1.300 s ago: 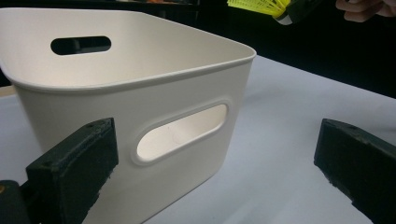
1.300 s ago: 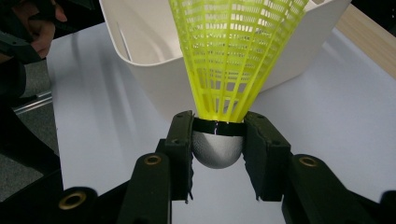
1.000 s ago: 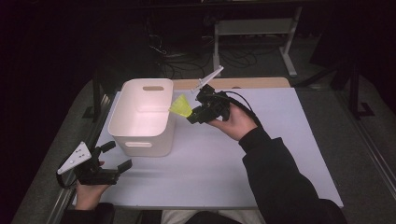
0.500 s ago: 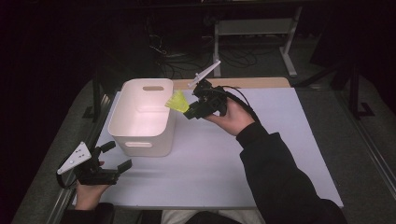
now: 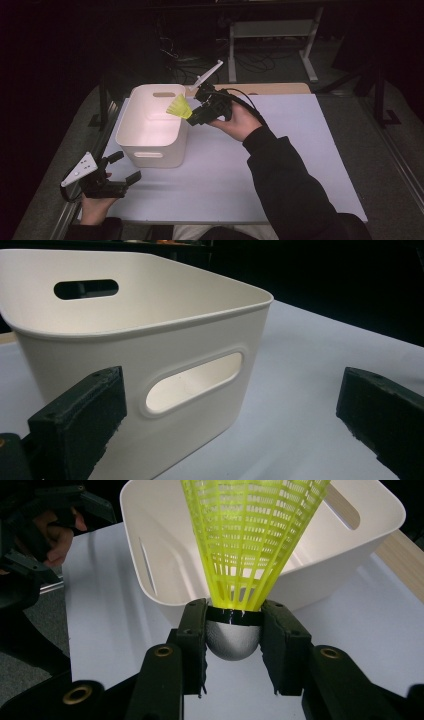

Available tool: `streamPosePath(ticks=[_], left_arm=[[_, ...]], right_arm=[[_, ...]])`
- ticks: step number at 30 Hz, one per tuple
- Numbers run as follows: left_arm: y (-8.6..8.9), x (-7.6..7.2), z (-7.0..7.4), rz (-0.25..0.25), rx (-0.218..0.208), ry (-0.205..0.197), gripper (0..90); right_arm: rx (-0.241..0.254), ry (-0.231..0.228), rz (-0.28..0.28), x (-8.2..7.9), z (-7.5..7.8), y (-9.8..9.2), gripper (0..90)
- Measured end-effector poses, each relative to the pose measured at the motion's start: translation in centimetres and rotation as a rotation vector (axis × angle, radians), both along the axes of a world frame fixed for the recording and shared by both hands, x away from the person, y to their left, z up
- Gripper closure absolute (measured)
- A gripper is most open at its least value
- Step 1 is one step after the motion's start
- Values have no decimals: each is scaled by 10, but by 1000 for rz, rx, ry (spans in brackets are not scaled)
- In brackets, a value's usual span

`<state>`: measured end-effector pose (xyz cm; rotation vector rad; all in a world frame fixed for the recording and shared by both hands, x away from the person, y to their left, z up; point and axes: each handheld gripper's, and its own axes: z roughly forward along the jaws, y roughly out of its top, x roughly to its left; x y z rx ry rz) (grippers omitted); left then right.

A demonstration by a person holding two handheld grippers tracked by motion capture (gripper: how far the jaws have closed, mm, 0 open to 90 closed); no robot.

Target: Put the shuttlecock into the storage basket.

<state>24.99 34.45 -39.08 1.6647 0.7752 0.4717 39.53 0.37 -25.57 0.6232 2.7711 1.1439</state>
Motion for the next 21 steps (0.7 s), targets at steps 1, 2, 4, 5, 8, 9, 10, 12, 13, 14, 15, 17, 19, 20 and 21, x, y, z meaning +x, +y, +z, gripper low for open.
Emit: streamPosePath(ticks=[1, 2, 4, 5, 8, 9, 10, 12, 13, 14, 15, 17, 19, 20, 21], left_arm=[[0, 0, 0, 1, -1, 0, 0], [0, 0, 0, 0, 0, 0, 0], [0, 0, 0, -1, -1, 0, 0], [0, 0, 0, 0, -1, 0, 0], [0, 0, 0, 0, -1, 1, 0], [0, 0, 0, 0, -1, 1, 0], [0, 0, 0, -1, -1, 2, 0], [0, 0, 0, 1, -1, 2, 0], [0, 0, 0, 0, 0, 3, 0], [0, 0, 0, 1, -1, 4, 0], [0, 0, 0, 1, -1, 4, 0], [0, 0, 0, 0, -1, 5, 0], [0, 0, 0, -1, -1, 5, 0], [0, 0, 0, -1, -1, 5, 0], [0, 0, 0, -1, -1, 5, 0]], right_arm=[[-1, -4, 5, 0, 1, 1, 629], [2, -2, 6, 0, 2, 3, 628], [1, -4, 12, 1, 3, 6, 629], [2, -3, 14, 1, 4, 8, 629], [4, -3, 21, 1, 4, 11, 629], [2, -3, 28, 2, 4, 14, 628], [6, -2, 31, 2, 3, 16, 629], [5, -1, 37, 2, 2, 19, 629], [6, -1, 40, 3, 2, 21, 629], [7, 2, 43, 3, 2, 23, 628], [8, 1, 46, 3, 1, 24, 629], [11, 3, 52, 4, 0, 27, 629], [11, 1, 57, 5, 0, 30, 629], [13, -2, 63, 5, -1, 32, 628], [12, -1, 66, 5, -2, 33, 629]])
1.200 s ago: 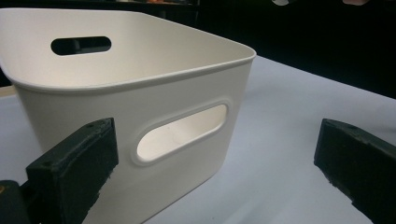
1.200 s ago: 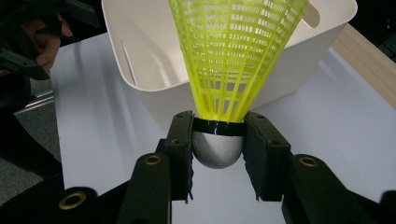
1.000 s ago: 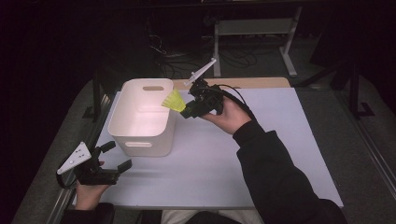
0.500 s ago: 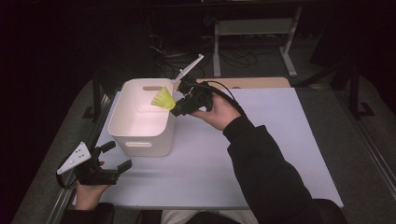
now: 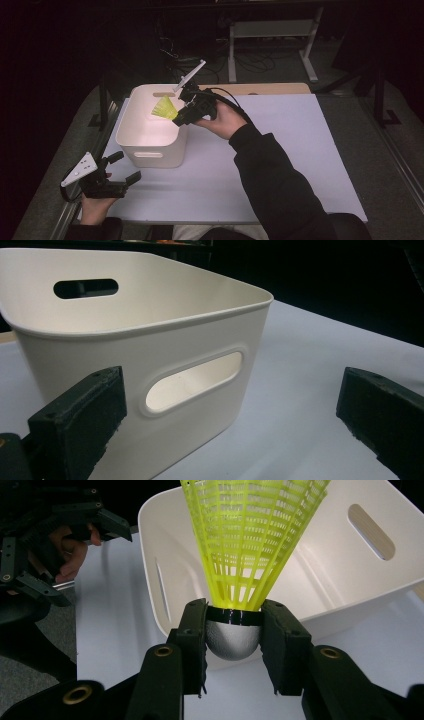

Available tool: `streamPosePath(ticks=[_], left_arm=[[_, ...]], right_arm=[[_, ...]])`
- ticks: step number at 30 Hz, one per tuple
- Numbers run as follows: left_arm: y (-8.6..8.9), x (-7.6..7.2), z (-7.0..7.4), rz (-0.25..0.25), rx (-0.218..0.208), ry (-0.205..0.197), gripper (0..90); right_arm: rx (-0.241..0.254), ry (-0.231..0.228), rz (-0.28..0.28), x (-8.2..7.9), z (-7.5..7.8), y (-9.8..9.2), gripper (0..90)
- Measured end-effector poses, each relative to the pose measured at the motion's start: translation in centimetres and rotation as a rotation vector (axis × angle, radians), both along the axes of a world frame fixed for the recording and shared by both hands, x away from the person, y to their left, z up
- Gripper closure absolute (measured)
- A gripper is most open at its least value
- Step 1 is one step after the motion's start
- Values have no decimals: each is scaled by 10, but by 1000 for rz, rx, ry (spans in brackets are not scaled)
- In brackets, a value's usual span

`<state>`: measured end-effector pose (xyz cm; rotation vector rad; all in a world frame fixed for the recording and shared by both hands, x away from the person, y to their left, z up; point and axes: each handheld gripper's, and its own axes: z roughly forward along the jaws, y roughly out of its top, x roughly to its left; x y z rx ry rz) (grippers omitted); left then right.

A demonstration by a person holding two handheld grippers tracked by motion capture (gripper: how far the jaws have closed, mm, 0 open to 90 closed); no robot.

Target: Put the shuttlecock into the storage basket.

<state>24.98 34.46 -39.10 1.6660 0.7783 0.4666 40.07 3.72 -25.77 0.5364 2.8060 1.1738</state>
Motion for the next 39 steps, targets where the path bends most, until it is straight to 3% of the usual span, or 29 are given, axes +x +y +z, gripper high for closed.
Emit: streamPosePath(ticks=[39], left_arm=[[1, -1, 0, 4, -2, -4, 0]], right_arm=[[-18, 37, 72, 7, -29, 42, 629]])
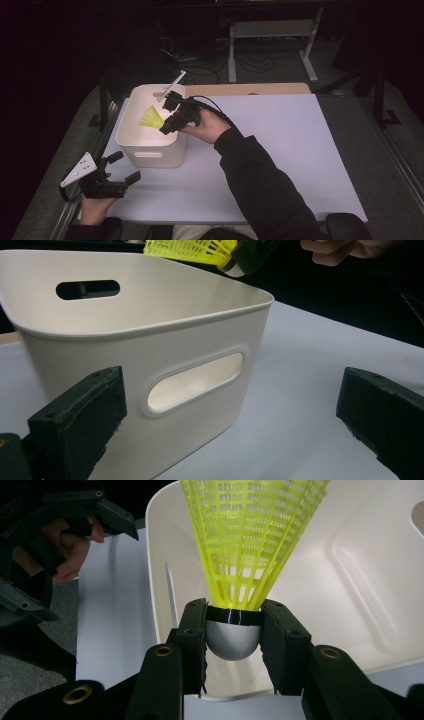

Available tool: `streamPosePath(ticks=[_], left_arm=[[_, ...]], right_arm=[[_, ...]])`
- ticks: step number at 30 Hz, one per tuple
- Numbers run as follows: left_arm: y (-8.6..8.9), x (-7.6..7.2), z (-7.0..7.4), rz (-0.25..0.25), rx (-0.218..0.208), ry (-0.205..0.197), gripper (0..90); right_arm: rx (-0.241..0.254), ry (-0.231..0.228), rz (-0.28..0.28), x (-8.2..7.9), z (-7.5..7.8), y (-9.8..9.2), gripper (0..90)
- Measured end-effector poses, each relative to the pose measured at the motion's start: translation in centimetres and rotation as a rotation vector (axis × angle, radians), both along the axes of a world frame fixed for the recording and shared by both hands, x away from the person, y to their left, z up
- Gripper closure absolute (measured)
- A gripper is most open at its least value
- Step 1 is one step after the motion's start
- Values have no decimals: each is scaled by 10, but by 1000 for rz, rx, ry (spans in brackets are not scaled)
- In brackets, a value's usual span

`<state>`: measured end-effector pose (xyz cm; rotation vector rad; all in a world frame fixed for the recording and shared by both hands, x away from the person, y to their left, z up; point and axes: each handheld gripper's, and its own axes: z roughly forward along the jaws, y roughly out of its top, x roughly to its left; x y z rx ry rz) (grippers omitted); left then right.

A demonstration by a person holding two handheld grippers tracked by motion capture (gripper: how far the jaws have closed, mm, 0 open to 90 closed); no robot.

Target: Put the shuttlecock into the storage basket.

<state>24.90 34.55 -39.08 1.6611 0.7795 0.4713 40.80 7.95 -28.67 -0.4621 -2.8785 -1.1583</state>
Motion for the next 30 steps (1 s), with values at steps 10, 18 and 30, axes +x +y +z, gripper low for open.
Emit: streamPosePath(ticks=[10, 18, 30], left_arm=[[0, 0, 0, -1, 0, -2, 0], [0, 0, 0, -1, 1, -2, 0], [0, 0, 0, -3, 2, -2, 0]], right_arm=[[-14, 22, 6, 3, -13, 5, 628], [-30, 39, 2, 6, -22, 8, 629], [-43, 61, 8, 10, -32, 13, 624]])
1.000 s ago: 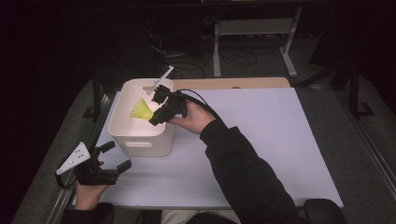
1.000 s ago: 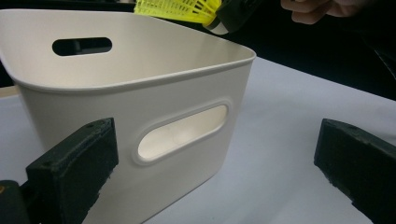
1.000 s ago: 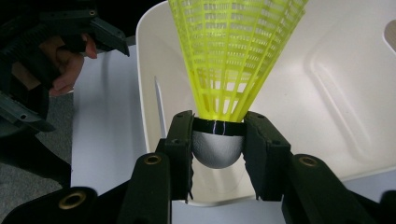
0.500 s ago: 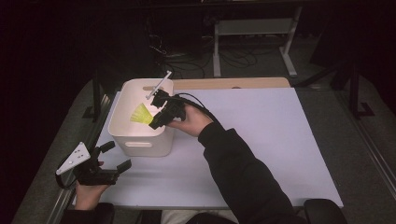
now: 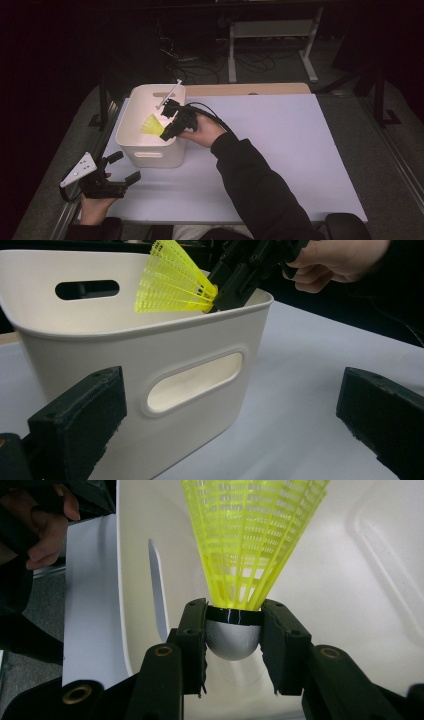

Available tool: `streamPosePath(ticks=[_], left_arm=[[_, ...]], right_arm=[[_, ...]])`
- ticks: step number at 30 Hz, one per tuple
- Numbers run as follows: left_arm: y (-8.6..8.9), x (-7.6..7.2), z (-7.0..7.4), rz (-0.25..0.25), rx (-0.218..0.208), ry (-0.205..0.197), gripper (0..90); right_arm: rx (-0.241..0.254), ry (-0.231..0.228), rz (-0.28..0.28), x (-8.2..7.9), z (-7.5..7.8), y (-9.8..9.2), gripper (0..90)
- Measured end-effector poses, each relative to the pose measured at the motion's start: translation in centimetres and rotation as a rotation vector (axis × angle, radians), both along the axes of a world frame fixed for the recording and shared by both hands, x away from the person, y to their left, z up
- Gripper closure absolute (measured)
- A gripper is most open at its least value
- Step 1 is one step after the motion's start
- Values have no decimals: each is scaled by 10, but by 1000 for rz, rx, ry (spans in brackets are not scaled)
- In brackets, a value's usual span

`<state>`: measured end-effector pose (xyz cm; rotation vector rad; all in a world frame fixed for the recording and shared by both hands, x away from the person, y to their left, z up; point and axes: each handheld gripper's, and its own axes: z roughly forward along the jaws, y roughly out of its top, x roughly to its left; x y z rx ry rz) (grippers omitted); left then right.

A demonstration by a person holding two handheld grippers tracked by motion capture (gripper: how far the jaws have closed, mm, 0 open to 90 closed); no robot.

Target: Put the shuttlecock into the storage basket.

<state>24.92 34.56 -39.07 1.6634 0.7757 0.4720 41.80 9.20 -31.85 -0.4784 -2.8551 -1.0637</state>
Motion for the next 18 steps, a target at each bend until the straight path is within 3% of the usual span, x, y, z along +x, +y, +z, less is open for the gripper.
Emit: streamPosePath(ticks=[3, 4, 10, 13, 18], left_arm=[[0, 0, 0, 0, -1, 0, 0], [0, 0, 0, 2, 0, 0, 0], [0, 0, 0, 3, -2, -1, 0], [0, 0, 0, 3, -4, 0, 0], [1, -1, 0, 2, -3, 0, 0]], right_arm=[[6, 6, 8, 0, -1, 1, 607], [14, 10, 5, 0, -1, 1, 555], [20, -7, -6, -2, 3, 0, 457], [28, -32, -11, -3, 7, -3, 341], [44, -46, -30, -4, 11, -9, 262]])
